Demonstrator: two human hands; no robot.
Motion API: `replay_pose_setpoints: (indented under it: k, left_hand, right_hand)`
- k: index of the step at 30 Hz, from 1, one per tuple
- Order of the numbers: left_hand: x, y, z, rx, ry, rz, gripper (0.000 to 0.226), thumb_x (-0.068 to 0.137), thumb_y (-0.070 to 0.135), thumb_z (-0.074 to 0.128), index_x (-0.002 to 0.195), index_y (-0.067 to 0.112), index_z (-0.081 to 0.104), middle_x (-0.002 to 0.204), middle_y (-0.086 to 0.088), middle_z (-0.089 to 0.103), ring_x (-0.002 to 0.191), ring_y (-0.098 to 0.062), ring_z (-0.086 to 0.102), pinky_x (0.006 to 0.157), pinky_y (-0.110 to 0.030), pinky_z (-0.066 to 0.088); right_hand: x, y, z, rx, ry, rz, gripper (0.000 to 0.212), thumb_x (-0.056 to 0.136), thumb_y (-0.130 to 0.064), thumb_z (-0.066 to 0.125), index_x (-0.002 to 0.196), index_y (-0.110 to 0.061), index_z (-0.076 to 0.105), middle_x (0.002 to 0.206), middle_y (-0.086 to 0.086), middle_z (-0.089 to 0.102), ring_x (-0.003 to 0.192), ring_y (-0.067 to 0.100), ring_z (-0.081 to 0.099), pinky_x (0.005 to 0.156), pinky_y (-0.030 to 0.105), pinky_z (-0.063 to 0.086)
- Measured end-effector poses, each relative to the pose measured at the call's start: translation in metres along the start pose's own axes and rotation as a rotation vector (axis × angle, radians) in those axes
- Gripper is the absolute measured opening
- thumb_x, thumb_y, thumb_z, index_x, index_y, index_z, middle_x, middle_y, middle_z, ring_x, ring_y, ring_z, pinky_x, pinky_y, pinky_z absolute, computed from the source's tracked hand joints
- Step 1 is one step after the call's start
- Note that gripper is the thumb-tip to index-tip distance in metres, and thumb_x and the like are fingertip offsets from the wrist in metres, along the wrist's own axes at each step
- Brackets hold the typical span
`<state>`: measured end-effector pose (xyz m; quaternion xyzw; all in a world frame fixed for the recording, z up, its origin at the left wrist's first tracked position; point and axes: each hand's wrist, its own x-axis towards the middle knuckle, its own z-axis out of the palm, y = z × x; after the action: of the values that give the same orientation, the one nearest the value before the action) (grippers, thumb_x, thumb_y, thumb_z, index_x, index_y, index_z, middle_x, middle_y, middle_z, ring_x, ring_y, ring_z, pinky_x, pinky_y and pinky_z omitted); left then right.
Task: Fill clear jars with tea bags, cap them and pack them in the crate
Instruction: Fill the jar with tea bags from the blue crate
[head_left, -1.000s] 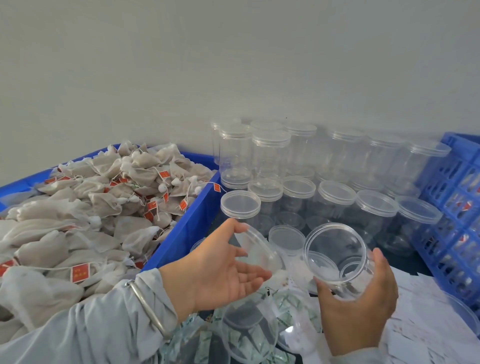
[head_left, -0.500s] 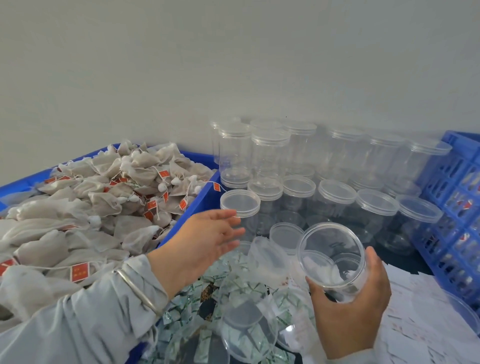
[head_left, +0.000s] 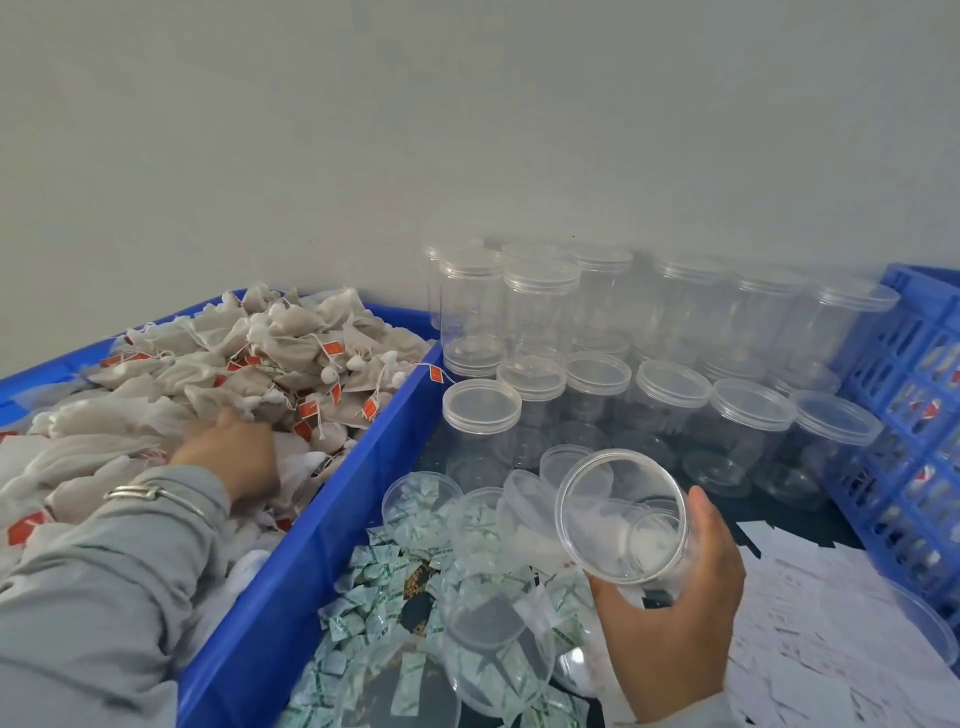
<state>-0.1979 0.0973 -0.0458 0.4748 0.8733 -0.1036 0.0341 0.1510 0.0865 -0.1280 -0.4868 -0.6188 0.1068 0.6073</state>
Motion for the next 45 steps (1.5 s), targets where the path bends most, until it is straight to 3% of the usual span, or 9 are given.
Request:
replay_pose_setpoints:
  k: [6,13,16,18,23,27,29,34,45]
  left_hand:
    - [-0.005,0.019,-0.005,0.055,-0.09,0.034,0.044,0.094,0.017,0.054,0.136,0.008,0.042,0.138,-0.008,0.048,0.123,-0.021,0.051,0.102,-0.031,0.042]
    - [0.004,0.018,-0.003,-0.073,-0.139,0.043,0.026,0.096,0.024,0.051,0.119,0.012,0.054,0.123,-0.004,0.058,0.109,-0.017,0.06,0.086,-0.024,0.049]
    - [0.009,0.011,-0.001,-0.178,-0.041,0.056,0.021,0.096,0.028,0.048,0.093,0.012,0.062,0.102,-0.006,0.064,0.09,-0.017,0.06,0.073,-0.024,0.042]
    - [0.009,0.008,-0.001,-0.293,0.019,0.026,0.029,0.098,0.026,0.042,0.104,0.006,0.062,0.11,-0.011,0.063,0.096,-0.022,0.058,0.074,-0.024,0.039]
    - [0.004,0.019,-0.023,-1.199,0.084,-0.061,0.028,0.096,0.012,0.048,0.117,-0.005,0.054,0.108,-0.017,0.063,0.088,-0.026,0.064,0.068,-0.034,0.058]
    - [-0.026,0.028,-0.046,-1.929,-0.114,0.083,0.016,0.096,0.007,0.046,0.104,-0.003,0.055,0.094,-0.016,0.062,0.064,-0.023,0.071,0.048,-0.025,0.056]
    - [-0.041,0.036,-0.054,-2.056,-0.225,0.205,0.014,0.096,0.009,0.047,0.101,0.001,0.057,0.096,-0.016,0.064,0.066,-0.021,0.072,0.048,-0.022,0.054]
    - [-0.072,0.053,-0.064,-2.085,-0.388,0.615,0.038,0.082,0.006,0.053,0.116,0.02,0.059,0.101,-0.01,0.07,0.079,-0.024,0.071,0.058,-0.028,0.057]
    - [-0.096,0.07,-0.055,-1.83,-0.716,0.952,0.054,0.054,0.026,0.089,0.103,0.014,0.073,0.104,-0.008,0.069,0.09,-0.024,0.067,0.077,-0.036,0.057]
  right_hand:
    - [0.0,-0.004,0.0,-0.031,-0.014,-0.063,0.107,0.041,-0.002,0.094,0.134,0.003,0.041,0.135,0.003,0.04,0.126,0.022,0.034,0.087,0.068,0.043]
    - [-0.005,0.0,0.005,-0.031,-0.026,-0.102,0.114,0.041,-0.009,0.095,0.137,-0.018,0.033,0.138,-0.009,0.039,0.128,0.019,0.036,0.082,0.067,0.046]
    - [-0.004,0.002,0.007,-0.026,-0.048,-0.09,0.115,0.042,-0.009,0.095,0.138,-0.019,0.033,0.137,-0.008,0.039,0.128,0.019,0.037,0.088,0.065,0.044]
    - [-0.003,0.003,0.006,0.0,-0.067,-0.055,0.111,0.044,-0.01,0.095,0.137,-0.02,0.036,0.135,-0.011,0.041,0.127,0.021,0.039,0.092,0.064,0.042]
    - [-0.001,-0.007,-0.001,0.029,-0.133,0.033,0.111,0.048,-0.024,0.094,0.135,-0.043,0.029,0.131,-0.036,0.031,0.127,0.011,0.035,0.094,0.057,0.045]
    - [-0.011,-0.023,0.001,0.051,-0.214,0.054,0.11,0.042,-0.034,0.092,0.136,-0.031,0.036,0.13,-0.007,0.046,0.122,0.018,0.042,0.094,0.053,0.045]
    - [-0.018,-0.033,0.004,0.073,-0.319,0.1,0.106,0.038,-0.043,0.084,0.134,-0.036,0.038,0.127,-0.016,0.047,0.121,0.009,0.042,0.1,0.044,0.041]
    - [-0.038,-0.056,0.013,0.133,-0.469,0.124,0.108,0.041,-0.049,0.088,0.125,-0.057,0.019,0.129,-0.038,0.025,0.122,-0.021,0.02,0.103,0.018,0.025]
    - [-0.046,-0.057,0.015,0.186,-0.535,0.216,0.115,0.036,-0.058,0.08,0.137,-0.038,0.029,0.133,-0.029,0.034,0.125,-0.011,0.031,0.094,0.005,0.028]
